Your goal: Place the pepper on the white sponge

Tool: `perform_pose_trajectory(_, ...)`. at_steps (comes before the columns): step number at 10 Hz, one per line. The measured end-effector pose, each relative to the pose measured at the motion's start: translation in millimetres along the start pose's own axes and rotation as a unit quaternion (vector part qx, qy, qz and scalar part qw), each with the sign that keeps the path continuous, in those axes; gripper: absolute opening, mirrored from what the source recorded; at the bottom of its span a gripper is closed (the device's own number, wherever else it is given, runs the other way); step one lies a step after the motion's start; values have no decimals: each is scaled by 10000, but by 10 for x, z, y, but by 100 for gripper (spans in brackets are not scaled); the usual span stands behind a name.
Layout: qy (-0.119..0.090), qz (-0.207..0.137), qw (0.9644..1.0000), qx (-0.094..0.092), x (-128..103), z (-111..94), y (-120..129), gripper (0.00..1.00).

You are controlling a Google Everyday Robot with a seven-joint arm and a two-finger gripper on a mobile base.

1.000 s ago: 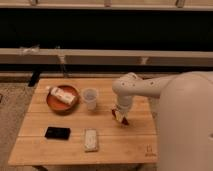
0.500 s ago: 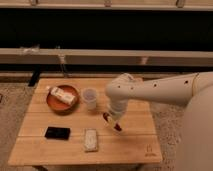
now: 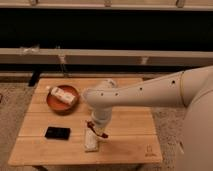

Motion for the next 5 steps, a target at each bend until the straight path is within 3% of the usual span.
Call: perform_pose_trajectory(5, 238, -292, 9991, -171, -92, 196, -50, 0)
